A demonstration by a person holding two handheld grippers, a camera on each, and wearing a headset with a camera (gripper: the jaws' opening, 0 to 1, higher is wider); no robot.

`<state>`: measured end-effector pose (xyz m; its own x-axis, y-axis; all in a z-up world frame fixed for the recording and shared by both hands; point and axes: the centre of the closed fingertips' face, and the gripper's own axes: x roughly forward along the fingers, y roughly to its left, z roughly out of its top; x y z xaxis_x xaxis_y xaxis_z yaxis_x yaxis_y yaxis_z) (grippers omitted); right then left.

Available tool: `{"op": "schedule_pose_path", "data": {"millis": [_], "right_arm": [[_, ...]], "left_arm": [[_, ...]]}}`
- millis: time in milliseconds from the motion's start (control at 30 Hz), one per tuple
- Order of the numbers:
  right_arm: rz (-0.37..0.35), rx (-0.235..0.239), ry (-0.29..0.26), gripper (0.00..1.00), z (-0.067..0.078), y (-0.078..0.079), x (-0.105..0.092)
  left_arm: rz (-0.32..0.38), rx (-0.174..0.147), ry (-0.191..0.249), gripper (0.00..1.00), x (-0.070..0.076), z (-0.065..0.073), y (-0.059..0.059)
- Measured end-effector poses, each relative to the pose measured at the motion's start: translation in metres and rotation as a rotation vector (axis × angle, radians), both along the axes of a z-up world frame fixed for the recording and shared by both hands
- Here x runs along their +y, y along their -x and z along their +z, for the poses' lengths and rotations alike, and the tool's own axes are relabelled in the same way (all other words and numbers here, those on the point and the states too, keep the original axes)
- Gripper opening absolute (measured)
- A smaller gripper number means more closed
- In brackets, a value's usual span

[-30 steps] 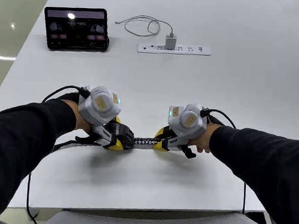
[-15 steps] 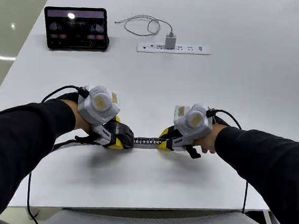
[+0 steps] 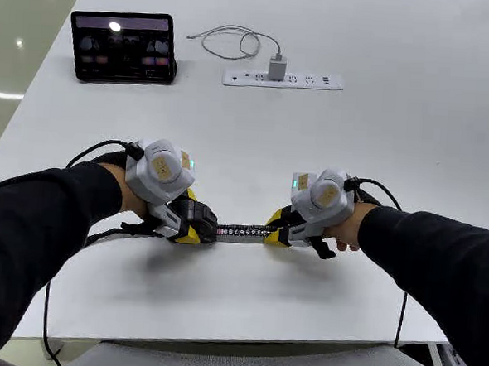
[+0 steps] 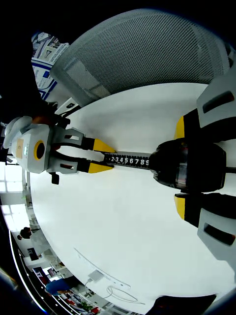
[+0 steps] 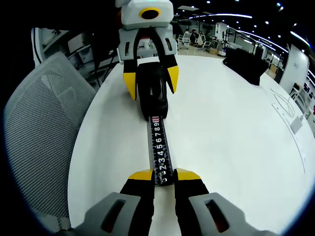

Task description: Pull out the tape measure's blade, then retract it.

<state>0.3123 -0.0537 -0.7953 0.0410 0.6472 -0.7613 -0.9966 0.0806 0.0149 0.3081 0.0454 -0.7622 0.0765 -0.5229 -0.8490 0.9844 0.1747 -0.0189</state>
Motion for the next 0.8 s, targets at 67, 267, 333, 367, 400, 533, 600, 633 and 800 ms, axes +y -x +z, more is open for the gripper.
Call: {"op": "schedule_pose_path", "data": {"millis": [67, 267, 333, 367, 400, 533, 600, 633, 800], "right_arm": [[-0.002, 0.001, 0.001, 0.10, 0.000, 0.000, -0.001], [-0.009, 0.007, 0.004, 0.10, 0.000, 0.001, -0.006], [-0.013, 0.010, 0.001, 0.10, 0.000, 0.001, -0.008], [-0.014, 0.011, -0.001, 0.10, 0.001, 0.001, -0.008], [-0.013, 0.010, 0.000, 0.10, 0.001, 0.001, -0.008], [-0.013, 0.010, 0.008, 0.10, 0.000, 0.002, -0.011], [-0.017, 0.012, 0.005, 0.10, 0.001, 0.001, -0.014], [-0.018, 0.013, 0.004, 0.10, 0.001, 0.001, -0.015], [-0.020, 0.011, 0.006, 0.10, 0.001, 0.001, -0.017]], "left_arm": [[-0.001, 0.001, -0.001, 0.36, 0.000, 0.000, 0.000], [-0.008, 0.005, 0.001, 0.36, 0.000, 0.000, 0.001], [-0.009, 0.004, 0.002, 0.36, 0.000, -0.001, 0.001], [-0.009, 0.004, 0.002, 0.36, 0.000, -0.001, 0.001], [-0.009, 0.004, 0.003, 0.36, 0.000, -0.001, 0.001], [-0.012, 0.005, 0.001, 0.36, -0.001, -0.001, 0.001], [-0.011, 0.003, 0.002, 0.36, -0.001, -0.001, 0.001], [-0.011, 0.003, 0.002, 0.36, -0.001, -0.001, 0.001], [-0.009, 0.004, 0.005, 0.36, -0.001, -0.001, 0.001]]}}
